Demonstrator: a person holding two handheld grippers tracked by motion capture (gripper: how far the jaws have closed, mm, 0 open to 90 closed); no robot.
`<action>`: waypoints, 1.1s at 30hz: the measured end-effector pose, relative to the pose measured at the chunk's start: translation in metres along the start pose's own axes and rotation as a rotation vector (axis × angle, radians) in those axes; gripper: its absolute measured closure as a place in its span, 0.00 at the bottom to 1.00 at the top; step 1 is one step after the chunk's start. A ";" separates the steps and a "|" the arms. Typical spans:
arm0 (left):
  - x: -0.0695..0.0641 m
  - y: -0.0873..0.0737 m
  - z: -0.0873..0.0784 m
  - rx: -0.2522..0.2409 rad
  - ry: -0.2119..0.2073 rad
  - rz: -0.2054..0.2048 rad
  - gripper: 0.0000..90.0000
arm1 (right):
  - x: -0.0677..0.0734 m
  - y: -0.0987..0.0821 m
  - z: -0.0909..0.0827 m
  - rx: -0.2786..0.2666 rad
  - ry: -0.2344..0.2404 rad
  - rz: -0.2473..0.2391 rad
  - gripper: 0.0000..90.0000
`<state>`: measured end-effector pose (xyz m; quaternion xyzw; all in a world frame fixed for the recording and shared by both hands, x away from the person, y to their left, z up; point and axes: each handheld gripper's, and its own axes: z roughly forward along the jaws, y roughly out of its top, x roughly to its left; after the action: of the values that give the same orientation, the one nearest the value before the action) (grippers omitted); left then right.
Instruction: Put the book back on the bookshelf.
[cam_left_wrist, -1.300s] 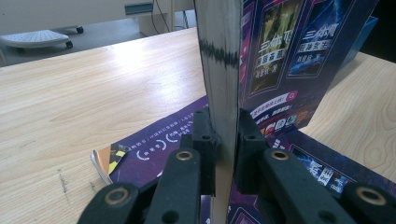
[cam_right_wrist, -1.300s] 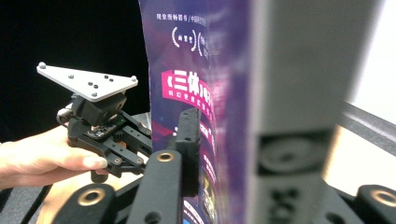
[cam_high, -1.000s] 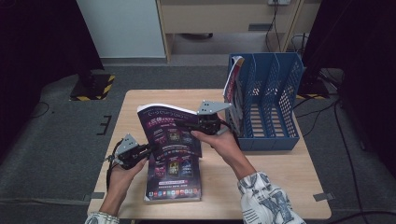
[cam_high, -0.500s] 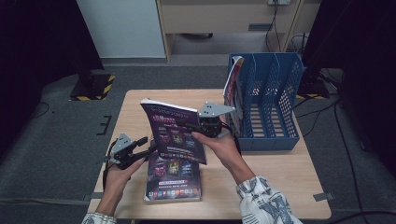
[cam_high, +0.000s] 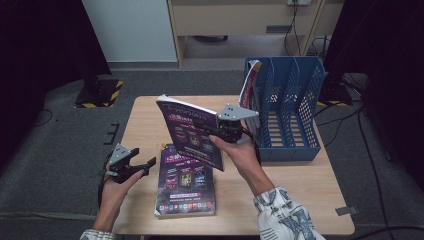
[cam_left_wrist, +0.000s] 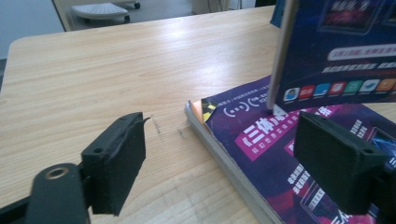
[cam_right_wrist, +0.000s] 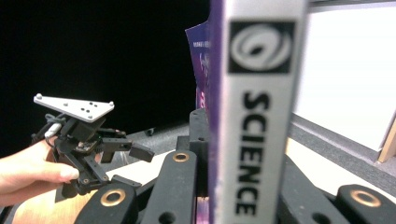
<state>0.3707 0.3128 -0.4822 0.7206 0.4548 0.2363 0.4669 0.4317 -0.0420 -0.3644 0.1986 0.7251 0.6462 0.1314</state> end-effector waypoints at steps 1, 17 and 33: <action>0.001 0.000 0.000 0.000 -0.003 -0.003 0.13 | 0.000 0.001 -0.001 -0.003 -0.006 0.000 0.92; 0.009 -0.011 0.010 0.079 0.100 -0.009 0.06 | -0.002 0.006 0.001 -0.012 -0.047 0.020 0.92; 0.004 -0.011 0.017 0.118 0.126 0.038 0.06 | -0.002 0.011 -0.017 -0.015 -0.085 0.020 0.92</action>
<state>0.3810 0.3100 -0.5005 0.7390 0.4828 0.2627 0.3895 0.4275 -0.0576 -0.3511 0.2322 0.7120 0.6438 0.1569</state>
